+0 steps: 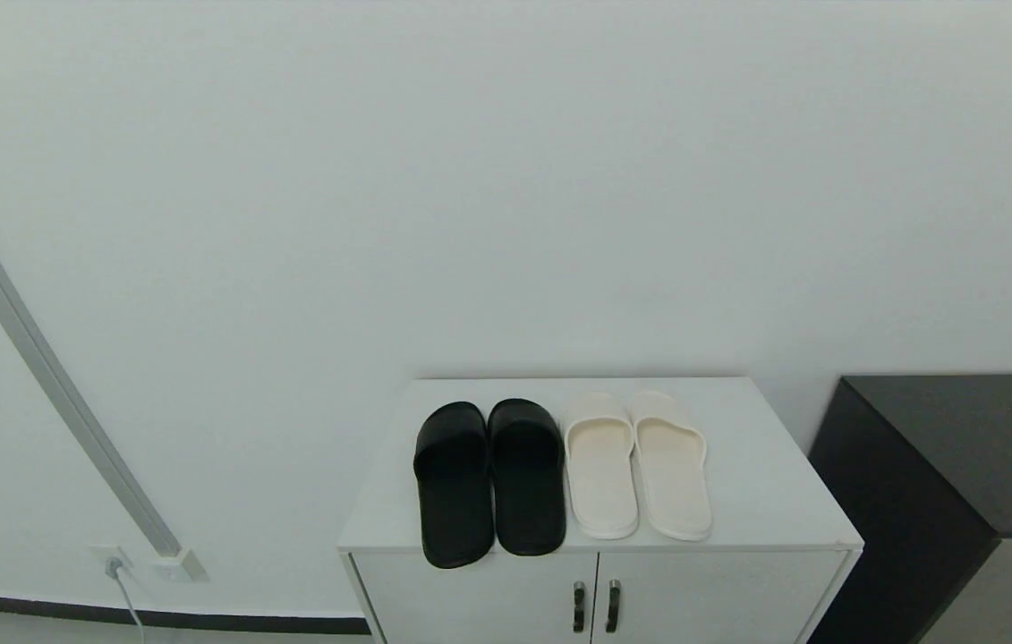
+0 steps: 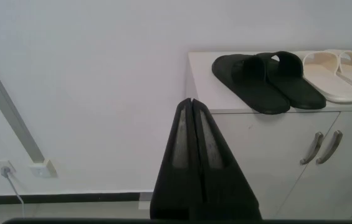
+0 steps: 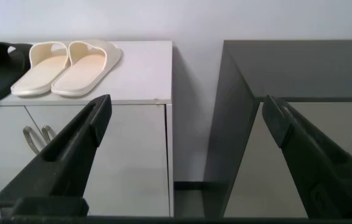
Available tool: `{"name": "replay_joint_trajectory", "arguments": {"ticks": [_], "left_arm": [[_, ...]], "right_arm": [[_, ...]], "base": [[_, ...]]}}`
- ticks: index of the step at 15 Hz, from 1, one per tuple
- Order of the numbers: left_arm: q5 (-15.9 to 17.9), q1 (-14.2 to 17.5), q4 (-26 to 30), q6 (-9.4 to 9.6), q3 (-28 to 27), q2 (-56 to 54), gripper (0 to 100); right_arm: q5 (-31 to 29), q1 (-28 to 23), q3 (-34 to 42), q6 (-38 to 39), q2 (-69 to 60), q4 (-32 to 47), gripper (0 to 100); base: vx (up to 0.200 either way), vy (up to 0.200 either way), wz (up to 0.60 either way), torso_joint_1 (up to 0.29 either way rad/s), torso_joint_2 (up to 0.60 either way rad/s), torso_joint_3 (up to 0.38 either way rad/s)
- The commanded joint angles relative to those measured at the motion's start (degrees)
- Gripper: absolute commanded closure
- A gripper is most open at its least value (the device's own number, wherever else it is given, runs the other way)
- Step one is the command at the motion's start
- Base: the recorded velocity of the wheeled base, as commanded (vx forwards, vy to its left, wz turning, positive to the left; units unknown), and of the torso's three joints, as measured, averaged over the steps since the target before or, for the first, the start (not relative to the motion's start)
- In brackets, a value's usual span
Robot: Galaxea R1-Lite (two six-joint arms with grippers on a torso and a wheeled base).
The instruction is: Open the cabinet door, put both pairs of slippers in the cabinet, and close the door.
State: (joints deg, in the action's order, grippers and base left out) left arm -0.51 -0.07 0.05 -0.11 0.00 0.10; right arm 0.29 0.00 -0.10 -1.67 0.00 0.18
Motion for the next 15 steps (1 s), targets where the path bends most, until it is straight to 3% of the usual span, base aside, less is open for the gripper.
{"name": "replay_joint_trajectory", "arguments": {"ticks": [1, 9, 10, 11, 12, 13, 15], "left_arm": [[0.0, 0.0, 0.0, -0.07, 0.0, 0.0, 100], [-0.1, 0.0, 0.0, -0.15, 0.0, 0.0, 100], [-0.1, 0.1, 0.0, 0.02, 0.0, 0.0, 100], [0.0, 0.0, 0.0, 0.02, 0.0, 0.0, 100], [0.0, 0.0, 0.0, 0.02, 0.0, 0.0, 100], [0.0, 0.0, 0.0, -0.15, 0.0, 0.0, 100], [0.0, 0.0, 0.0, -0.15, 0.0, 0.0, 100]], "right_arm": [[0.1, 0.0, 0.0, -0.2, 0.0, -0.1, 0], [-0.1, -0.2, -0.1, -0.8, 0.5, -0.4, 0], [-0.7, -0.1, -5.2, 2.1, 2.4, -1.7, 0], [-0.7, 0.0, -17.9, 9.8, 9.4, -0.8, 0], [-0.3, 0.1, -20.5, 9.8, 15.0, 3.1, 0], [0.3, 0.4, -18.8, 6.0, 18.5, 5.4, 0], [4.0, 1.8, -13.6, 4.2, 25.1, 1.2, 0]], "base": [[0.000, 0.000, 0.00, 0.000, 0.00, 0.000], [0.000, 0.000, 0.00, 0.000, 0.00, 0.000], [0.000, 0.000, 0.00, 0.000, 0.00, 0.000], [0.000, 0.000, 0.00, 0.000, 0.00, 0.000], [0.000, 0.000, 0.00, 0.000, 0.00, 0.000], [0.000, 0.000, 0.00, 0.000, 0.00, 0.000], [0.000, 0.000, 0.00, 0.000, 0.00, 0.000]]}}
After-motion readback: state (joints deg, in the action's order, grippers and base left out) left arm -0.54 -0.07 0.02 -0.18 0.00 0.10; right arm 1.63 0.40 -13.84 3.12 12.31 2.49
